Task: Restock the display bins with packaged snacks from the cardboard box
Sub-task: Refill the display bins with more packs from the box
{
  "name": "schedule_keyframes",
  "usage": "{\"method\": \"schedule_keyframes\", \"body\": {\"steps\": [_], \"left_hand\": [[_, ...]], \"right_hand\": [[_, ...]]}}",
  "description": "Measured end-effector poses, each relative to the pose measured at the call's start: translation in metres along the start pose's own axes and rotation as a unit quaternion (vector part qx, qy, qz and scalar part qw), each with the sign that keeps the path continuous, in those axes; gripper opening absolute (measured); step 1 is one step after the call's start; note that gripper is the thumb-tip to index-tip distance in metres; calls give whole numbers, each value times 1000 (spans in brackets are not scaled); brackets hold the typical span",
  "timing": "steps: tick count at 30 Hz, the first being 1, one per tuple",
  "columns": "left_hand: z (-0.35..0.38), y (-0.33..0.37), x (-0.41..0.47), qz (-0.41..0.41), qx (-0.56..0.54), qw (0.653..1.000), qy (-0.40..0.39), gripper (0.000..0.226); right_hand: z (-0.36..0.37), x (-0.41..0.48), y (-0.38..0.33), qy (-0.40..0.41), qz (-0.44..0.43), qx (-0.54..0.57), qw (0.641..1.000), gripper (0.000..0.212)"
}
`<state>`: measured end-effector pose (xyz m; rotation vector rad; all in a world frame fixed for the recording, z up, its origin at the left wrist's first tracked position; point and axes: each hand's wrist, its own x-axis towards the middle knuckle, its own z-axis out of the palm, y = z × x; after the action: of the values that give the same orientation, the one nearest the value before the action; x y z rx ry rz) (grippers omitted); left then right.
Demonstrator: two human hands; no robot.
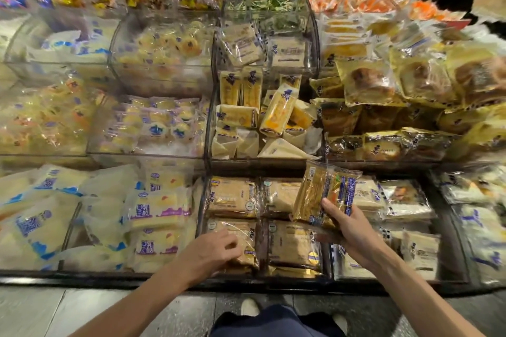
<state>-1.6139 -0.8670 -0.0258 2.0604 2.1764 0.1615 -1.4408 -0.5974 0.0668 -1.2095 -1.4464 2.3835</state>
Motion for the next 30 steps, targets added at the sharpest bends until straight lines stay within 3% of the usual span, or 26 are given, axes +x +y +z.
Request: {"method": "schedule_keyframes", "body": {"steps": [5, 10, 12, 13, 15, 17, 18, 22, 27, 29, 30], "left_hand": [[0, -4, 4, -44, -2, 999, 14, 48], [-14, 0, 9, -97, 18, 994, -50, 49], [-29, 9, 20, -162, -49, 980, -109, 63], [-40, 17, 29, -200, -127, 966, -102, 69], [-61, 33, 51, -277, -325, 904, -10, 73], [-78, 46, 74, -311, -472, 824, 42, 73], [-84, 51, 85, -316, -493, 809, 48, 70], [-89, 55, 110, -341, -486, 799, 95, 46], [-101, 49, 114, -291, -547, 761, 192, 18], [-106, 47, 111, -249, -509, 790, 234, 18], [-105, 47, 109, -223, -456, 828, 239, 19]], "right_hand": [[5, -3, 3, 7, 23, -22, 999, 24], [7, 1, 8, -1, 33, -21, 999, 49], [7, 1, 9, -4, 33, -19, 999, 44], [8, -1, 8, -9, 34, -21, 999, 37], [13, -3, 9, -25, 29, -37, 999, 32], [19, -4, 10, -47, 9, -81, 996, 50], [21, -3, 11, -52, 0, -96, 994, 58], [18, -4, 4, -45, -23, -85, 995, 59], [-16, -6, -5, -10, -6, -10, 1000, 52], [-34, -6, -11, 43, -14, 23, 999, 44], [-42, -6, -14, 68, -22, 34, 997, 39]]}}
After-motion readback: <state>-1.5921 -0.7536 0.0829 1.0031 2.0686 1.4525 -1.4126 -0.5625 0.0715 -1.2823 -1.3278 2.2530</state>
